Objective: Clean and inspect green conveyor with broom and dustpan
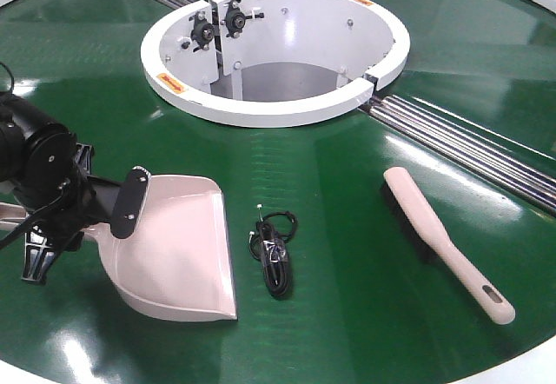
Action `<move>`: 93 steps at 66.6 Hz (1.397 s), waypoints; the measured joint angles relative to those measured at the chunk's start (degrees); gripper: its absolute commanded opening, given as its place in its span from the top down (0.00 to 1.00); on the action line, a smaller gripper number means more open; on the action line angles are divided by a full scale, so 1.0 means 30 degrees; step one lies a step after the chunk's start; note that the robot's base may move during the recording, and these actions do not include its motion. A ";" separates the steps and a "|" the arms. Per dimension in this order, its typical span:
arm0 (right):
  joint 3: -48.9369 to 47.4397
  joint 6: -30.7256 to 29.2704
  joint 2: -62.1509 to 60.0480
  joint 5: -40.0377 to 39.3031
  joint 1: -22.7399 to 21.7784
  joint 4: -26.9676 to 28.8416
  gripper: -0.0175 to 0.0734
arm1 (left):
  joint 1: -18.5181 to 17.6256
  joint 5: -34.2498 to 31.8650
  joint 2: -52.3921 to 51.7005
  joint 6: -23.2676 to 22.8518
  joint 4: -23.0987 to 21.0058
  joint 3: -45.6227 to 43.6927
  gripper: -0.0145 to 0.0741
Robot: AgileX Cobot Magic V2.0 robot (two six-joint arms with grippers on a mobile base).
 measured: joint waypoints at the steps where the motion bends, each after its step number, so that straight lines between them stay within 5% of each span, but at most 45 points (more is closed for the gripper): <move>1: -0.0379 -0.0052 0.0370 0.0404 0.0000 0.0000 0.82 | 0.0000 0.0000 0.0000 0.0000 0.0000 0.0000 0.84; 14: -0.4161 -0.0170 0.5095 0.5588 0.0000 0.0502 0.82 | 0.0000 0.0000 0.0000 0.0039 -0.0022 0.0000 0.84; 37: -0.4757 -0.0857 0.8692 0.8910 0.0000 0.0513 0.75 | 0.0000 0.0000 0.0016 0.0053 -0.0044 0.0000 0.84; 67: -0.7911 -0.3683 1.2070 1.1279 0.0000 0.0489 0.19 | 0.0000 0.0000 0.0035 0.0079 -0.0104 0.0000 0.84; 80: -0.9907 -0.4287 1.5254 1.2349 0.0228 0.1015 0.19 | 0.0000 0.0000 0.0035 0.0097 -0.0104 0.0000 0.84; 93: -1.2238 -0.4369 1.8680 1.3939 0.2469 0.0326 0.20 | 0.0000 0.0000 0.0035 0.0097 -0.0111 0.0000 0.84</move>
